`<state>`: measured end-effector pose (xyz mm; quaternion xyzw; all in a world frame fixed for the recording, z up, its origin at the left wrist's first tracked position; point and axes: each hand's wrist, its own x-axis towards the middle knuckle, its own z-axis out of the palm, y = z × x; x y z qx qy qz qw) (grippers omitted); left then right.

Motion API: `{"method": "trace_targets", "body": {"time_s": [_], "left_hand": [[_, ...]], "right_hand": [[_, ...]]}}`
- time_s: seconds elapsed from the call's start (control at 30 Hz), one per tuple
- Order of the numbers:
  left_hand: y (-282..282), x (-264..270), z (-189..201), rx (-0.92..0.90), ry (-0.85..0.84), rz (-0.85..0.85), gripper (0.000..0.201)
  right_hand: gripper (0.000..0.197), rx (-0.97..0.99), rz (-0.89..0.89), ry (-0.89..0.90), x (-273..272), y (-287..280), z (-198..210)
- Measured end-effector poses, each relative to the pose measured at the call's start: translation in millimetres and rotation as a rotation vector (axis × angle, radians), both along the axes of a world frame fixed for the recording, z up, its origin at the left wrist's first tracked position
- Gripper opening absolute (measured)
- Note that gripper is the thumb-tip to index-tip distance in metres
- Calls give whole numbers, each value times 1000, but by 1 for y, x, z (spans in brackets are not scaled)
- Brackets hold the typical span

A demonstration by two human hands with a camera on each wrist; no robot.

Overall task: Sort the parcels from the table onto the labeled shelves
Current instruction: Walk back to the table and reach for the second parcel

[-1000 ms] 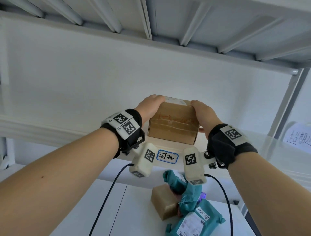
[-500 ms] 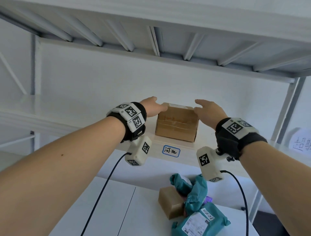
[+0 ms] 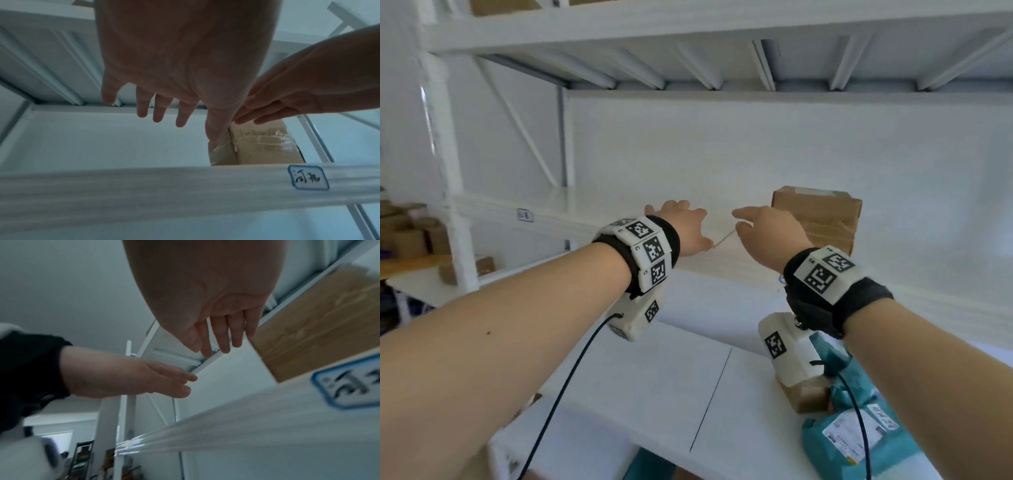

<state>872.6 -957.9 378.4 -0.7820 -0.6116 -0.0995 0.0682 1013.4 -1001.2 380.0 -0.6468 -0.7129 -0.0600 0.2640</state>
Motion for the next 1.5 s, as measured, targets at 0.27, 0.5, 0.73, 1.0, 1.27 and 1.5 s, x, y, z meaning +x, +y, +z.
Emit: {"method": "trace_targets", "body": {"time_s": [0.27, 0.5, 0.73, 1.0, 1.27, 1.5], "left_hand": [[-10, -86, -40, -11, 82, 126, 68], [4, -189, -83, -55, 68, 233, 66], [32, -307, -110, -79, 49, 274, 64], [63, -430, -140, -110, 36, 303, 62], [106, -517, -182, -188, -153, 367, 54], [154, -588, -204, -204, -117, 463, 54]], "right_hand": [[45, -118, 139, -8, -83, 24, -46], [45, -215, 210, -52, -182, 56, -86], [44, -272, 263, -81, -307, 91, -112], [40, -289, 299, -85, -433, 131, -136], [41, -323, 365, -40, -534, 173, -181], [43, -367, 488, -59, -607, 235, -204]]}}
